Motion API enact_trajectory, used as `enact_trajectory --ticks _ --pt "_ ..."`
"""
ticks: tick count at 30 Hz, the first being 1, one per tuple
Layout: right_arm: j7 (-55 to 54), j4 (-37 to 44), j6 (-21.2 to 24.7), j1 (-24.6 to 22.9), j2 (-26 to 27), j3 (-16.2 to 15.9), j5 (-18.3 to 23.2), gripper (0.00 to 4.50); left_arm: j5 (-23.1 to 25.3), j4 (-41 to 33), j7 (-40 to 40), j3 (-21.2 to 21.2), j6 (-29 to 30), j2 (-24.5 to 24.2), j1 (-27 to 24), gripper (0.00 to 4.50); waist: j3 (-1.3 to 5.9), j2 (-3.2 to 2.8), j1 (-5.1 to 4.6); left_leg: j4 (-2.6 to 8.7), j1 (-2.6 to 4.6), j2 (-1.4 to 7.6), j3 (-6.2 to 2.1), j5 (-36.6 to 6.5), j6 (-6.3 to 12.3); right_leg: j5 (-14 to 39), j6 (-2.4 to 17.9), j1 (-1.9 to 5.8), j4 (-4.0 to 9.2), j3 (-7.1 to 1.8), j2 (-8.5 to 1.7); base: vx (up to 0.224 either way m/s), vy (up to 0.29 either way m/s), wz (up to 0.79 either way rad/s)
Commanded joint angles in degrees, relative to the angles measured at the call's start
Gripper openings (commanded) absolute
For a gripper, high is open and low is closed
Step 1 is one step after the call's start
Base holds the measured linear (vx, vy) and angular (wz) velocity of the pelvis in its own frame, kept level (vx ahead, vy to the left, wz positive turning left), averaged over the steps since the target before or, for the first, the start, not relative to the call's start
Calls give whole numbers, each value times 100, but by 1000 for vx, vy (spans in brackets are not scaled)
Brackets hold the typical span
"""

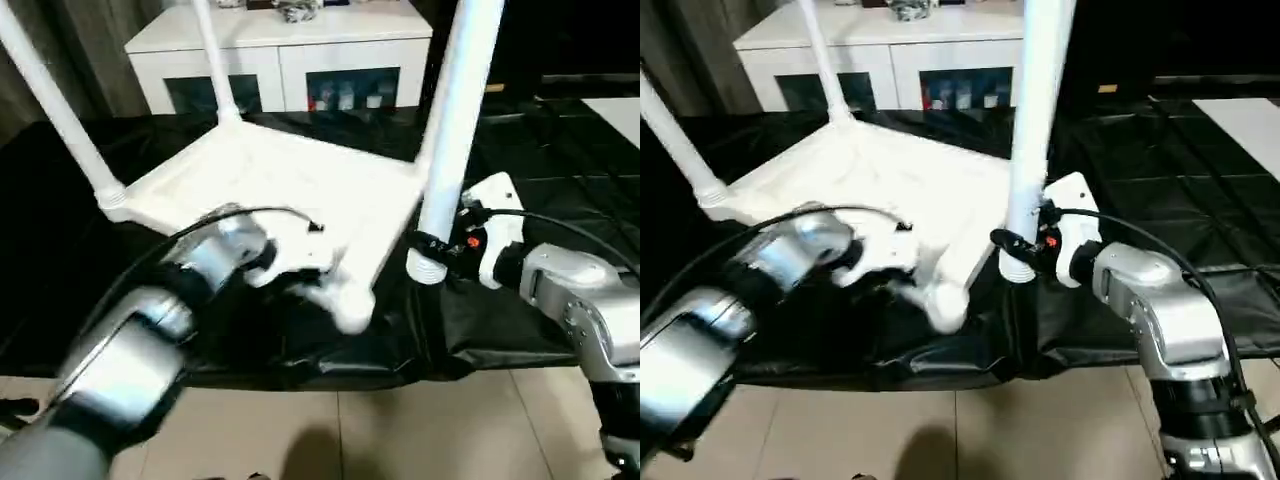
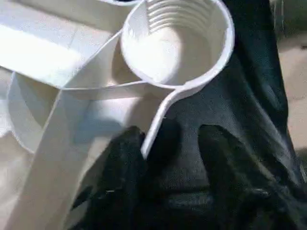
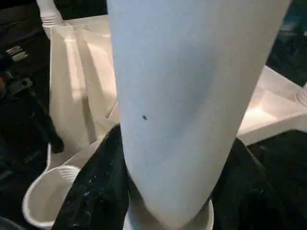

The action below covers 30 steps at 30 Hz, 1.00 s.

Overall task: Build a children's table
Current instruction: Insert table leg to table base

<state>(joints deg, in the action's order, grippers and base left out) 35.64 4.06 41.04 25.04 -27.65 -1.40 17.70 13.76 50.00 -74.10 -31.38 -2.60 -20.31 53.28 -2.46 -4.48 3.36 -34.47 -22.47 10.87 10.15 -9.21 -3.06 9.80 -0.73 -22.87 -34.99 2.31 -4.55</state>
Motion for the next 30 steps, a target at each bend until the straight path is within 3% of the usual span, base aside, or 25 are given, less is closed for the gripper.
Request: enact_trajectory --ticks 1,2,4,7,13,14,15,16,17,19,21,23,24,28,30 --pt "76 -40 -139 126 12 -97 -28 186 288 -155 230 -206 42 -113 -235 192 371 136 6 406 144 181 -64 -1452 115 1666 1296 232 452 -166 -334 0 0 0" --pt "79 -49 -145 133 18 -106 -35 186 334 -201 269 -197 40 -133 -261 177 365 182 1 411 141 168 -56 -1486 100 1711 1256 238 466 -165 -323 0 0 0" --pt "110 -114 -205 171 55 -146 -38 186 572 -237 704 -182 -17 -182 -351 170 365 192 4 415 137 171 -66 -1501 74 1736 1206 234 457 -168 -323 0 0 0" --pt "158 -199 -304 217 108 -204 -59 186 842 -322 1200 -180 31 -242 -459 154 357 188 -19 425 132 158 -72 -1576 32 1911 1105 226 483 -166 -327 0 0 0" --pt "179 -276 -409 234 162 -253 -82 186 965 -630 1305 -214 419 -363 -658 104 345 191 -41 437 114 154 -74 -1575 13 1823 1142 213 478 -172 -322 0 0 0" --pt "181 -284 -425 229 167 -251 -82 186 966 -625 1296 -195 477 -357 -677 104 344 139 -43 435 130 153 -76 -1635 -6 1852 1143 206 489 -174 -320 0 0 0" --pt "189 -299 -450 223 177 -246 -87 186 976 -621 1296 -163 551 -344 -707 99 339 158 -55 438 129 150 -71 -1674 -10 1870 1144 203 491 -174 -313 0 0 0" --pt "180 -303 -463 214 186 -231 -88 186 889 -629 1280 -71 717 -284 -733 96 340 124 -51 439 140 149 -79 -1744 -28 1946 1144 201 493 -174 -323 0 0 0" --pt "175 -305 -469 208 192 -219 -92 186 823 -643 1270 -5 838 -241 -751 92 332 149 -68 443 136 143 -77 -1783 -35 1994 1139 202 503 -173 -316 0 0 0" --pt "144 -289 -469 177 202 -179 -86 186 471 -745 1225 292 1348 -47 -805 86 328 109 -83 442 142 130 -81 -1853 -51 2083 1138 205 514 -169 -312 0 0 0" --pt "126 -278 -466 157 206 -156 -77 186 269 -842 1215 466 1645 57 -837 85 328 145 -100 442 128 119 -80 -1846 -28 2134 1137 216 520 -164 -309 0 0 0" --pt "43 -268 -424 125 222 -94 -65 186 -80 -1008 1293 820 2177 258 -873 84 333 103 -120 445 114 116 -89 -1803 -8 2059 1186 228 512 -153 -313 0 0 0" --pt "23 -271 -416 116 224 -79 -65 186 -197 -1059 1328 946 2344 329 -888 84 348 118 -127 432 104 109 -84 -1744 20 1953 1228 241 512 -148 -312 0 0 0" --pt "-12 -286 -395 93 228 -65 -71 186 -297 -1125 1559 1175 2612 468 -937 69 369 130 -151 421 56 90 -89 -1579 138 1667 1242 275 495 -130 -297 0 0 0" --pt "-58 -316 -389 92 238 -66 -100 186 -293 -1131 1695 1266 2680 532 -975 57 368 128 -177 404 80 78 -78 -1599 181 1689 1226 258 518 -123 -285 0 0 0"
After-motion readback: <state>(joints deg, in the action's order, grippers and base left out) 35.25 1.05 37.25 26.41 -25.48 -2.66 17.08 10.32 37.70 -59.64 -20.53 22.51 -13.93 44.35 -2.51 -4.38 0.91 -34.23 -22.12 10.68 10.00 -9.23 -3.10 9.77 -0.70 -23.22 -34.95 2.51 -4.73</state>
